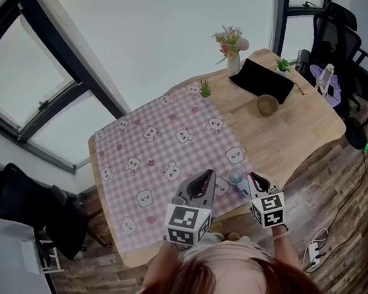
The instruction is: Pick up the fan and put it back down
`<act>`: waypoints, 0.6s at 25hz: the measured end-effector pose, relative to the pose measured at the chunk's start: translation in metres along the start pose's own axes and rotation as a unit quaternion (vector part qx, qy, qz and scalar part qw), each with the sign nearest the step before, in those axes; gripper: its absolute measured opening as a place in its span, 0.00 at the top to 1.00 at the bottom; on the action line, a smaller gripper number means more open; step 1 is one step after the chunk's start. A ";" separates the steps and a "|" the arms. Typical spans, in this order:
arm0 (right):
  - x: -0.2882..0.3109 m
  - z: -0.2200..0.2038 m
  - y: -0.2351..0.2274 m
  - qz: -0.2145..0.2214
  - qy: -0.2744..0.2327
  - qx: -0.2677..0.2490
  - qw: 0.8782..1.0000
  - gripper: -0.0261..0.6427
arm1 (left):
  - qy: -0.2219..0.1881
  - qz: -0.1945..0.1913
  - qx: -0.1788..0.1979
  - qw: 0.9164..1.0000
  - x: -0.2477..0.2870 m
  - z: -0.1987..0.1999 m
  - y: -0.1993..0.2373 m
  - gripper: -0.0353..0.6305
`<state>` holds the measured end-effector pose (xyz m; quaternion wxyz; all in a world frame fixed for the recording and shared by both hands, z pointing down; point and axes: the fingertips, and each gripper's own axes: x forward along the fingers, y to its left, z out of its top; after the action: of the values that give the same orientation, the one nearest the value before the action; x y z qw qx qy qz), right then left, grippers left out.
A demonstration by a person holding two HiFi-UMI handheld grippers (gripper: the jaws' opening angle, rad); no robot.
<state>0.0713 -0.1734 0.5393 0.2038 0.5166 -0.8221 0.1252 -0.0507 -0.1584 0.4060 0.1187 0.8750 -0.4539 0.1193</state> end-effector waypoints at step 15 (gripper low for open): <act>-0.032 0.048 -0.003 -0.012 -0.058 -0.001 0.998 0.96 | 0.003 -0.017 0.002 1.000 0.008 0.002 0.002 0.92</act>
<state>0.0760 -0.1694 0.4820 0.1581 0.5326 -0.8264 0.0917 -0.0478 -0.1669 0.4066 0.1203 0.8823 -0.4387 0.1208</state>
